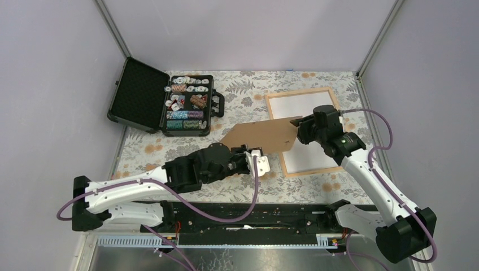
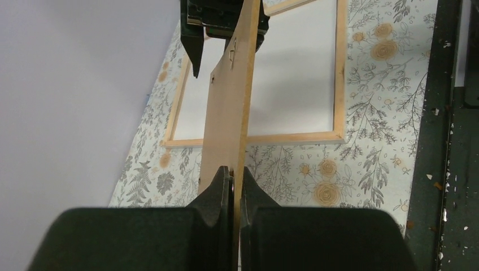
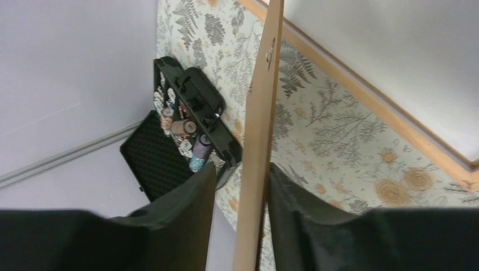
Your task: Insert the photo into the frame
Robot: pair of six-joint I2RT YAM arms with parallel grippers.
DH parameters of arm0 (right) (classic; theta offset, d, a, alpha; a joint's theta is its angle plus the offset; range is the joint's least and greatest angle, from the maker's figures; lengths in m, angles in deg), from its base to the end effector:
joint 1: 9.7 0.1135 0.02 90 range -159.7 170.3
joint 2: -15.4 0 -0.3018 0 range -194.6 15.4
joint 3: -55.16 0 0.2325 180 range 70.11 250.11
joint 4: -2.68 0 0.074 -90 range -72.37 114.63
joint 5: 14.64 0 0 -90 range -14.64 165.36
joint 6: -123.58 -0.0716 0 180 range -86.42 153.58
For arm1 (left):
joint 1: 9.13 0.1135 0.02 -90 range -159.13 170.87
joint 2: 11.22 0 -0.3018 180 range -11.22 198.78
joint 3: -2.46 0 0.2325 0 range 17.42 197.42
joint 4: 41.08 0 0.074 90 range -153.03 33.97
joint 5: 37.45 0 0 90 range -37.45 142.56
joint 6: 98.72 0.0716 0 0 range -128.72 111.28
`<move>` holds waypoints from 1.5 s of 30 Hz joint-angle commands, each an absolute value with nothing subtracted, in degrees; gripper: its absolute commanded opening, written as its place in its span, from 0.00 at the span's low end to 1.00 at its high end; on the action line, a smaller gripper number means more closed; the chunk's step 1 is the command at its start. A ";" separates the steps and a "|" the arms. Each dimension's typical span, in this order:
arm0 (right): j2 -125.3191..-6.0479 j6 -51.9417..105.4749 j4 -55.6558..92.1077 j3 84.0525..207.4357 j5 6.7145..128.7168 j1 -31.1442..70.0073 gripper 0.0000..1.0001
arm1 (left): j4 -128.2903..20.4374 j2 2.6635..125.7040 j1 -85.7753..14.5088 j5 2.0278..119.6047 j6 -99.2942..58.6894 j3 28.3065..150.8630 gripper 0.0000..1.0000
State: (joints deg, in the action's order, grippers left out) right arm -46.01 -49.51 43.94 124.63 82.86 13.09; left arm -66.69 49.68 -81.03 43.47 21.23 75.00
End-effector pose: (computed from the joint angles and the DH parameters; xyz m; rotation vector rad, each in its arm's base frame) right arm 0.2130 0.0794 0.3317 1.2223 1.9425 0.8991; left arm 0.0857 -0.2259 0.3892 1.3446 1.2376 -0.3752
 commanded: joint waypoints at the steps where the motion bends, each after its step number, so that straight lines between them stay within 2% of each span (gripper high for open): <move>1: -43.40 -53.40 42.20 121.75 83.91 13.59 0.38 | -65.95 52.01 -82.71 42.53 15.48 74.82 0.00; 3: -42.43 -54.82 41.38 120.37 83.80 13.59 0.28 | -66.97 52.54 -82.95 41.73 13.47 75.54 0.09; 4: -41.84 -55.48 40.33 119.49 84.03 13.53 0.22 | -67.87 52.61 -82.96 41.77 12.34 75.93 0.17; 5: -41.34 -55.85 39.55 118.79 84.10 13.54 0.17 | -68.65 52.55 -82.96 41.98 11.18 76.18 0.28; 8: -40.62 -55.45 38.74 118.30 84.23 13.45 0.00 | -71.38 50.75 -82.98 45.78 7.57 76.27 0.67; 10: -40.89 -53.45 38.52 118.89 84.17 13.50 0.00 | -73.47 48.72 -82.94 50.64 5.01 76.09 0.81; 14: -41.33 -44.91 35.57 119.33 84.00 13.37 0.00 | -78.62 44.34 -82.90 62.52 -0.56 77.70 0.98; 20: -39.11 -16.47 27.22 118.62 81.25 12.51 0.00 | -83.08 43.24 -78.58 70.61 -8.46 82.82 0.98; 26: -34.19 0.95 22.10 116.58 71.64 10.98 0.00 | -75.54 43.70 -53.69 78.73 -25.03 79.36 0.98; 30: -32.22 2.14 22.76 116.32 67.41 10.43 0.00 | -70.14 42.51 -36.47 79.75 -39.36 73.03 0.99; 33: -30.62 0.90 22.14 115.59 64.59 10.42 0.00 | -60.96 43.69 -24.12 92.34 -54.33 64.59 0.98; 35: -29.33 -0.50 22.11 115.51 63.61 10.43 0.00 | -46.27 43.05 -19.06 99.42 -63.61 56.73 0.95; 37: -28.36 -2.40 22.20 115.92 62.96 10.43 0.00 | -40.19 40.95 -16.78 99.99 -66.77 51.69 0.95; 45: -30.27 -9.06 22.53 120.28 59.37 6.82 0.00 | -41.59 38.97 -16.25 98.23 -64.69 49.28 0.97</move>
